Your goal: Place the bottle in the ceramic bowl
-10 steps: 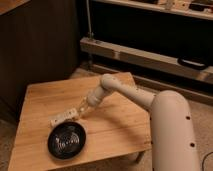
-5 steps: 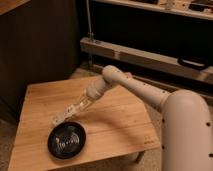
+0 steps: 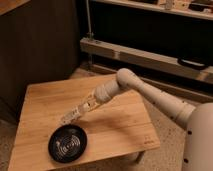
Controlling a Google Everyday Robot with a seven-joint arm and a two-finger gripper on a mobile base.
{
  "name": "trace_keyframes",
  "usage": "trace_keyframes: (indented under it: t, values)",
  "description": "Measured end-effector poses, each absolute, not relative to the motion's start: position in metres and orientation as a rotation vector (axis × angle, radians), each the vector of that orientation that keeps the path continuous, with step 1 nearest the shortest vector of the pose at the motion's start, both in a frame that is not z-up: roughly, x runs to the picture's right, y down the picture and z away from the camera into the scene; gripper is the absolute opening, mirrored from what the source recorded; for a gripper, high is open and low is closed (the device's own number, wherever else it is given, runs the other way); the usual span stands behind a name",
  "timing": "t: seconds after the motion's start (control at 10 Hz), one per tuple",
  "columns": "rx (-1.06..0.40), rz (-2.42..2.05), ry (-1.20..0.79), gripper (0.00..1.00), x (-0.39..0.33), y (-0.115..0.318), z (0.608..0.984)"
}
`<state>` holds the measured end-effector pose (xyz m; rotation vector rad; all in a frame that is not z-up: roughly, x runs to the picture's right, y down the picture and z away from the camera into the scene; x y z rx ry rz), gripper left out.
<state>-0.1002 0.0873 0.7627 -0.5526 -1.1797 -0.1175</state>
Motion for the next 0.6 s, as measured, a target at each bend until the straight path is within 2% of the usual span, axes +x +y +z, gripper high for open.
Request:
trace_keyframes:
  t: [0.6]
  values:
    - [-0.526, -0.015, -1.268, 0.00, -0.1045, 0.1016, 0.7697]
